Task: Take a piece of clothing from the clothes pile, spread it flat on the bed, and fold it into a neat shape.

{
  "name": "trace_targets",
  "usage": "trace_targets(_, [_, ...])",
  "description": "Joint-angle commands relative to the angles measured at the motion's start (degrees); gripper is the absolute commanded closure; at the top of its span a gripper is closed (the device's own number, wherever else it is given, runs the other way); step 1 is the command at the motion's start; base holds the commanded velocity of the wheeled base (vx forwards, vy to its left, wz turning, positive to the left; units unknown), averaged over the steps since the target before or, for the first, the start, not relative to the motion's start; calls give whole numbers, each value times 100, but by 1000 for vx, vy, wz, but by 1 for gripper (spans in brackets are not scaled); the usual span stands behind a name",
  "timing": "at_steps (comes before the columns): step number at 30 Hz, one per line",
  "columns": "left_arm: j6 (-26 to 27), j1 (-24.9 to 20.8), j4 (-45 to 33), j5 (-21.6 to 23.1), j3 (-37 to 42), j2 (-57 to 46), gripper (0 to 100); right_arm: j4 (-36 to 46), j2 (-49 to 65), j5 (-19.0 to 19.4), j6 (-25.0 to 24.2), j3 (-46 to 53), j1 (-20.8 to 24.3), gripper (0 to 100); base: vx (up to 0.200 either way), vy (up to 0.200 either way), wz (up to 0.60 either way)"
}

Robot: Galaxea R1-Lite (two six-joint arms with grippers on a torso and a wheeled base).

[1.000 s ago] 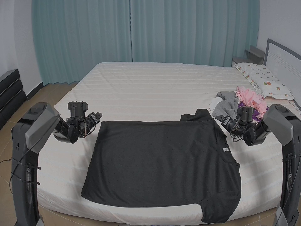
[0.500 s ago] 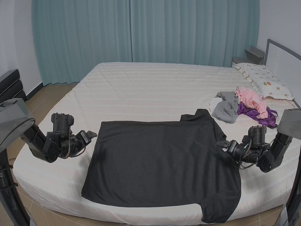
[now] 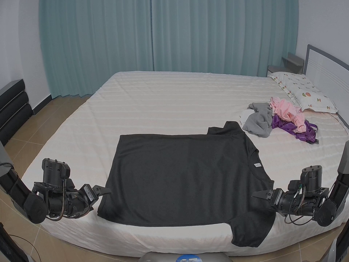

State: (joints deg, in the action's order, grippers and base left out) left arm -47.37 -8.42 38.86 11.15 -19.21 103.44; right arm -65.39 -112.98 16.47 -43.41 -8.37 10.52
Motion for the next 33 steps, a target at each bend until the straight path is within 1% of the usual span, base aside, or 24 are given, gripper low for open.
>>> trace_targets(1, [-106, -19, -2, 45, 40, -140, 0, 0, 154, 5, -1, 99, 38, 0, 0, 0, 0])
trace_targets(3, [-273, -19, 7, 80, -12, -140, 0, 0, 162, 5, -1, 99, 38, 0, 0, 0, 0])
trace_targets(6, [-360, -63, 7, 97, -30, -131, 0, 0, 154, 5, -1, 108, 55, 0, 0, 0, 0])
trace_targets(9, [-387, -142, 7, 97, -30, -122, 0, 0, 136, 5, -1, 126, 143, 0, 0, -200, 0])
trace_targets(15, [-378, -160, 7, 97, -30, -131, 0, -35, 119, -3, -1, 143, 196, 0, 0, -200, 0])
trace_targets(20, [-387, -142, 7, 115, -12, -148, 0, -35, 101, 5, -10, 161, 196, 0, 0, 0, 0])
trace_targets(22, [-378, -98, -2, 282, 40, -131, 0, -35, 92, 14, -18, 187, 196, 0, 0, 0, 0])
trace_targets(23, [-378, -98, -2, 282, 40, -131, 0, -35, 92, 14, -18, 187, 196, 0, 0, 0, 0])
trace_targets(24, [-378, -28, -10, 546, 84, -131, 0, -35, 83, 14, -18, 187, 196, 0, 0, 0, 0])
trace_targets(27, [-334, 183, -2, 968, 181, -113, 0, -35, 75, 14, -18, 196, 205, 0, 0, 0, 0])
trace_targets(31, [-299, 447, -19, 1196, 216, -104, 0, -35, 57, 23, -18, 213, 214, 0, 0, 0, 0])
trace_targets(33, [-193, 482, -10, 1249, 304, -43, 0, -35, 22, 23, -18, 213, 231, 0, 0, 0, 0])
